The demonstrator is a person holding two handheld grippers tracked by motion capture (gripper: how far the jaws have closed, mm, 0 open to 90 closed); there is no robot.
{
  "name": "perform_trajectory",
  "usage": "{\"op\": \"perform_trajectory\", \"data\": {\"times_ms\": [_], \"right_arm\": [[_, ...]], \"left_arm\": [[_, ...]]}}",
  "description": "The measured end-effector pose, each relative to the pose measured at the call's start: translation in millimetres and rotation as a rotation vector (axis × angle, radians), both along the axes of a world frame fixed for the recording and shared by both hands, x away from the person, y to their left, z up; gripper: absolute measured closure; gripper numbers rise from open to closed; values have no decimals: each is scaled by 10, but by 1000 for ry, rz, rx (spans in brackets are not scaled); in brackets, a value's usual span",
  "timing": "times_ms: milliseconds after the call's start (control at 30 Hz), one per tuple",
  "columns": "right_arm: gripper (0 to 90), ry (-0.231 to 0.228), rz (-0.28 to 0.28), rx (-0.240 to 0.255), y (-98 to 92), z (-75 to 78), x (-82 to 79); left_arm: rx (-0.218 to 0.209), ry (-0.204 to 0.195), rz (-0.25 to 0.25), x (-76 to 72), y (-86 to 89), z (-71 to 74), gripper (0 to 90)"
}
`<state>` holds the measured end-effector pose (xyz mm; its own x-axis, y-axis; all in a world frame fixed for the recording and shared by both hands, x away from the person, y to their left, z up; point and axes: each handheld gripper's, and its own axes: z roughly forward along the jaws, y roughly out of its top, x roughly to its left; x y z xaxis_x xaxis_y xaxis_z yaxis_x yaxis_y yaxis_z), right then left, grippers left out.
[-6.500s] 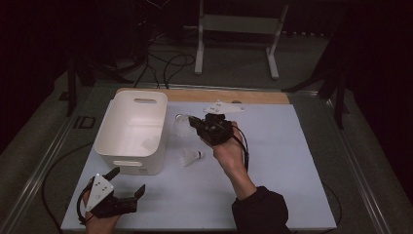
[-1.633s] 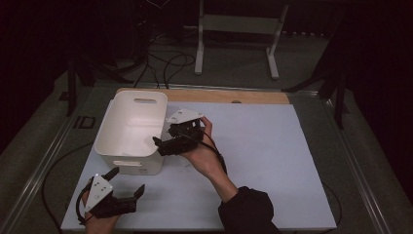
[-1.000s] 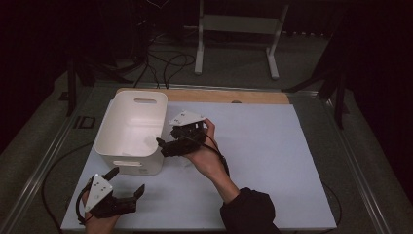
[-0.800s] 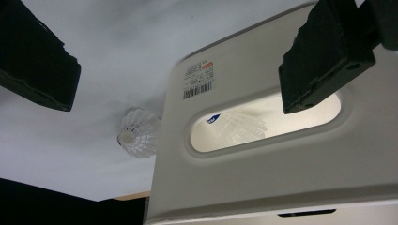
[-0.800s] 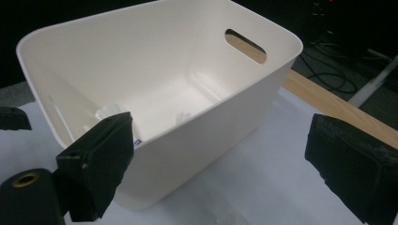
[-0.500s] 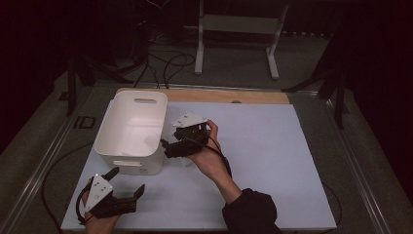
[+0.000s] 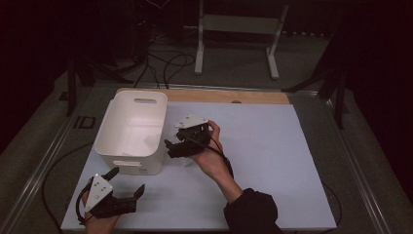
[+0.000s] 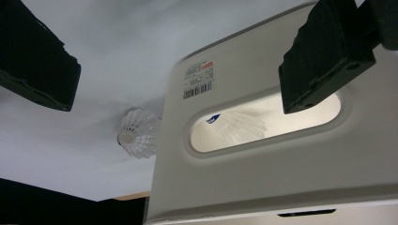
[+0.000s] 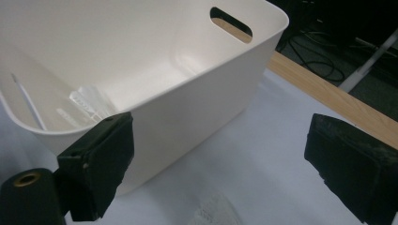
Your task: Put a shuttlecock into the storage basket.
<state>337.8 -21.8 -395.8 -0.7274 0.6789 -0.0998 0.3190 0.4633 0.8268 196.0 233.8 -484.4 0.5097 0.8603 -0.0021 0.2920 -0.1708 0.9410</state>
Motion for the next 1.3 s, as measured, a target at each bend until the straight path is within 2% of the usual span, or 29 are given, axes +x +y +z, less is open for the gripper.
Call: {"op": "perform_trajectory", "data": {"times_ms": [1300], "right_arm": [[97, 34, -46, -46, -38, -287, 183]], "left_arm": [[2, 1, -1, 0, 2, 0, 0]]}}
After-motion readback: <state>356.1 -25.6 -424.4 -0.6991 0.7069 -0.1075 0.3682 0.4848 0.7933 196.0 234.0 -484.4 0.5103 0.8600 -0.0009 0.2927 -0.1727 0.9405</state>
